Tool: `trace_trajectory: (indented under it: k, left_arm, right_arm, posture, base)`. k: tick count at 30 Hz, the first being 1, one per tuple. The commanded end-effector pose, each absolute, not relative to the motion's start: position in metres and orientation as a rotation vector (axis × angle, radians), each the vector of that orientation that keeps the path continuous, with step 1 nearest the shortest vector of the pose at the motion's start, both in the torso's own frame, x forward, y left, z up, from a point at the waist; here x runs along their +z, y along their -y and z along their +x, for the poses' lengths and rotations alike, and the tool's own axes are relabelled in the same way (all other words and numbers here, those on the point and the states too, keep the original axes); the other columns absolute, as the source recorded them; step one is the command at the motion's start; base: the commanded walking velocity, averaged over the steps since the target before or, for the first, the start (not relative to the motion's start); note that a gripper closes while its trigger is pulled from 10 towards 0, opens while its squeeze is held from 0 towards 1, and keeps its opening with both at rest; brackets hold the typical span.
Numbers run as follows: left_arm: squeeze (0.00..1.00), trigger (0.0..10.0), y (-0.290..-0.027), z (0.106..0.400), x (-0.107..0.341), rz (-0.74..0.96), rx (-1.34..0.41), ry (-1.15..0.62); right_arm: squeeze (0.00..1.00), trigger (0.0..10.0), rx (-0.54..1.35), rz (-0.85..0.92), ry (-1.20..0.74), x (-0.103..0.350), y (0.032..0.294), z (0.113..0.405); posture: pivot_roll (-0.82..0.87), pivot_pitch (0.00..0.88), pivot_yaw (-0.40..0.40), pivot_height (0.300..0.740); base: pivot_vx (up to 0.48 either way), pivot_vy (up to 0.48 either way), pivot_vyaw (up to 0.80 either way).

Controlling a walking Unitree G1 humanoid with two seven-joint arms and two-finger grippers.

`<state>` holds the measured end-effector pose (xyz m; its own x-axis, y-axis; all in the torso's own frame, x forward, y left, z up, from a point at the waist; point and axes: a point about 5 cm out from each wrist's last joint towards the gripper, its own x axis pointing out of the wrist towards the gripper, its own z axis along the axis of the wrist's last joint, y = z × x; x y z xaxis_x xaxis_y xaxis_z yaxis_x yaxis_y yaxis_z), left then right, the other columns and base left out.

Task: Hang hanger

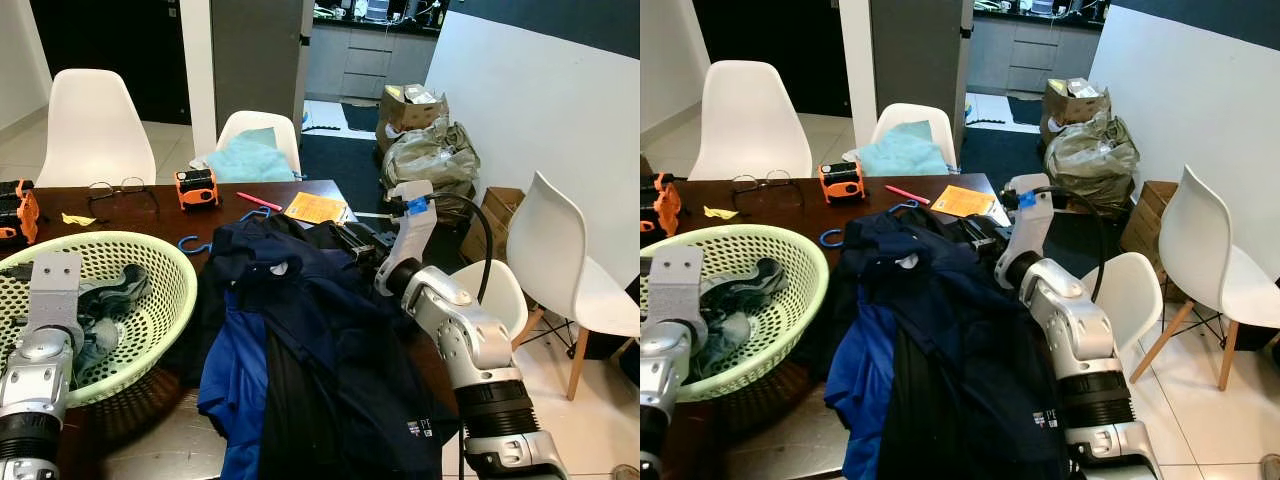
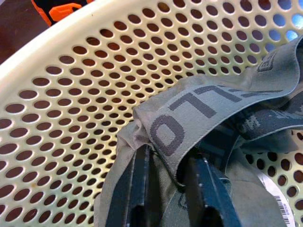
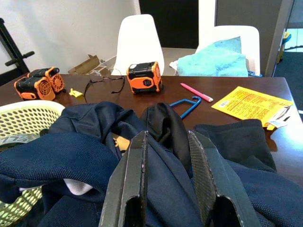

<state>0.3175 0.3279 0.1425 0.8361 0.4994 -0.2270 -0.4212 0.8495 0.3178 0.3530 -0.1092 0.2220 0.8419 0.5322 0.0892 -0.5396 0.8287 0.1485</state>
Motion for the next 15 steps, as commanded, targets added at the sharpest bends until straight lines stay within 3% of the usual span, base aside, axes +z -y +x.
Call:
trace_trajectory:
  k: [1,11,13,15]
  left_arm:
    - [0.00,0.0,-0.325,0.318,0.138,0.244,0.480,-0.316]
    - [0.00,0.0,-0.317,0.320,0.177,0.326,0.517,-0.155]
    - [0.00,0.0,-0.312,0.319,0.197,0.343,0.536,-0.062]
    - [0.00,0.0,-0.299,0.315,0.245,0.363,0.567,0.187]
  right_arm:
    - [0.00,10.0,0.576,0.176,0.067,0.225,0.110,0.351]
    - [0.00,10.0,0.572,0.179,0.071,0.224,0.111,0.351]
    - [0.00,10.0,0.569,0.181,0.072,0.224,0.111,0.351]
    - [0.00,10.0,0.568,0.185,0.073,0.224,0.111,0.351]
  posture:
    - [0.00,0.034,-0.106,0.735]
    - [0.00,0.043,-0.102,0.735]
    - [0.00,0.045,-0.103,0.735]
    - [0.00,0.044,-0.104,0.735]
  base:
    - [0.000,0.000,0.00]
    - [0.000,0.000,0.00]
    - [0.000,0.000,0.00]
    - [0.000,0.000,0.00]
